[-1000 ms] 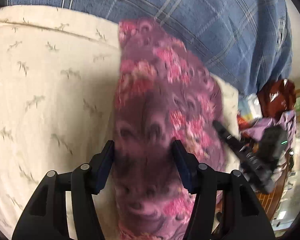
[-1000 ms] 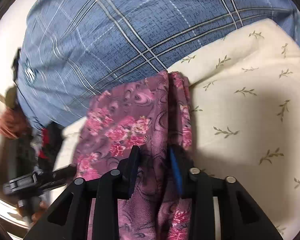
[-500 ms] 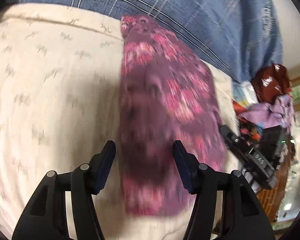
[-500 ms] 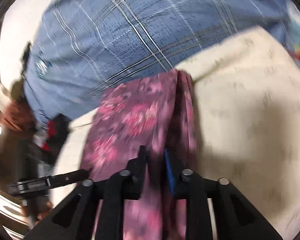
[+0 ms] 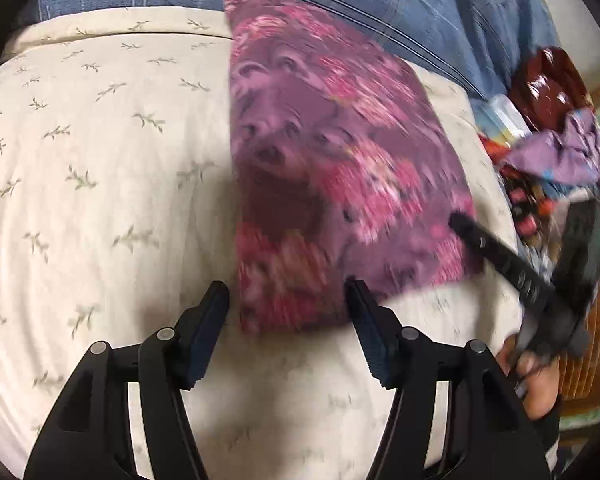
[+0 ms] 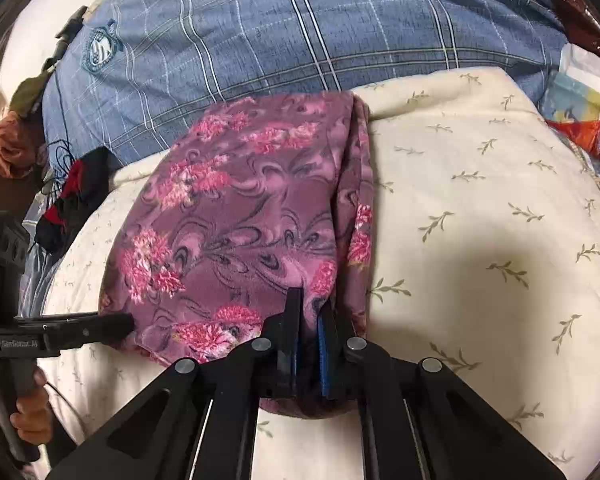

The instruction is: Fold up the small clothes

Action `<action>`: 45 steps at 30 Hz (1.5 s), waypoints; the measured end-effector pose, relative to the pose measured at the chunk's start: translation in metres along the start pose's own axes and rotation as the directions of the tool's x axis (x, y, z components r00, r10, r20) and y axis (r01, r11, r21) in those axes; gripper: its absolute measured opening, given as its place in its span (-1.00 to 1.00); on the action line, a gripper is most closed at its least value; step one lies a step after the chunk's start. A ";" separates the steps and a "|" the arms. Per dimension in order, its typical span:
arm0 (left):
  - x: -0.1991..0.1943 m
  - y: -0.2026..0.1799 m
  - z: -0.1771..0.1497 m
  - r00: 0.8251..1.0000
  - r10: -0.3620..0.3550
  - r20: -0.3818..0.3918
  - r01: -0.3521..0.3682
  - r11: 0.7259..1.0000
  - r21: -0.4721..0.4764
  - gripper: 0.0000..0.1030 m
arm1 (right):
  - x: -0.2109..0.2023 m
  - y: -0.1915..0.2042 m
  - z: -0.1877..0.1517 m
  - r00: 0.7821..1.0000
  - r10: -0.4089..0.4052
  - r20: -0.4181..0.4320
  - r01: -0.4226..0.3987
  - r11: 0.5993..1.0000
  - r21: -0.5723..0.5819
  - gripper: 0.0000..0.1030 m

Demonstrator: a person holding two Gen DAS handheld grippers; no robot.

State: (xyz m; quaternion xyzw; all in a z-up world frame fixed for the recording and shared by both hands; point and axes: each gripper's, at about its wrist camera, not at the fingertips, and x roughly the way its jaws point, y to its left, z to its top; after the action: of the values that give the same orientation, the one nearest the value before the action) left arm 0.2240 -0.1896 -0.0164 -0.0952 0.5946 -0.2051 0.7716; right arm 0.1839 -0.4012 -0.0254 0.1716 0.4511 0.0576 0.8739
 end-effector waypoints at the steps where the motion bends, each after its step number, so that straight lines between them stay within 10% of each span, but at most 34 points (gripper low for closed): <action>1: -0.005 0.003 -0.001 0.999 -0.038 0.001 0.038 0.999 -0.019 0.18 | -0.008 -0.005 0.002 1.000 0.002 0.004 -0.002 0.999 0.052 -0.78; 6: -0.027 0.005 0.007 0.990 -0.072 0.125 0.078 0.996 -0.049 0.18 | -0.039 0.003 0.007 0.980 0.109 0.167 -0.125 0.988 0.094 -0.61; 14: 0.003 0.002 -0.017 0.988 0.104 0.111 -0.118 0.985 0.129 0.18 | 0.003 0.005 -0.032 0.997 0.033 0.076 -0.033 0.999 -0.005 -1.00; 20: -0.035 0.006 0.028 0.981 -0.047 0.188 0.044 0.999 0.019 0.18 | -0.022 0.006 0.024 0.975 0.123 0.186 -0.140 0.987 0.079 -0.82; 29: 0.032 0.024 0.072 0.989 0.094 0.111 -0.092 0.995 -0.025 0.38 | 0.056 0.004 0.043 0.998 -0.041 0.040 0.041 0.999 0.005 -1.00; 45: 0.006 0.018 0.131 0.945 0.198 0.261 -0.207 0.978 0.004 0.37 | 0.065 -0.004 0.108 0.997 0.025 0.069 -0.032 0.995 0.094 -0.65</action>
State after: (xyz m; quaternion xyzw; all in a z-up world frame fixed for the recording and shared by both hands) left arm 0.3543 -0.1890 0.0074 -0.0476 0.4919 -0.1198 0.8610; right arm 0.3086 -0.4148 -0.0190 0.2214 0.4210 0.0425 0.8786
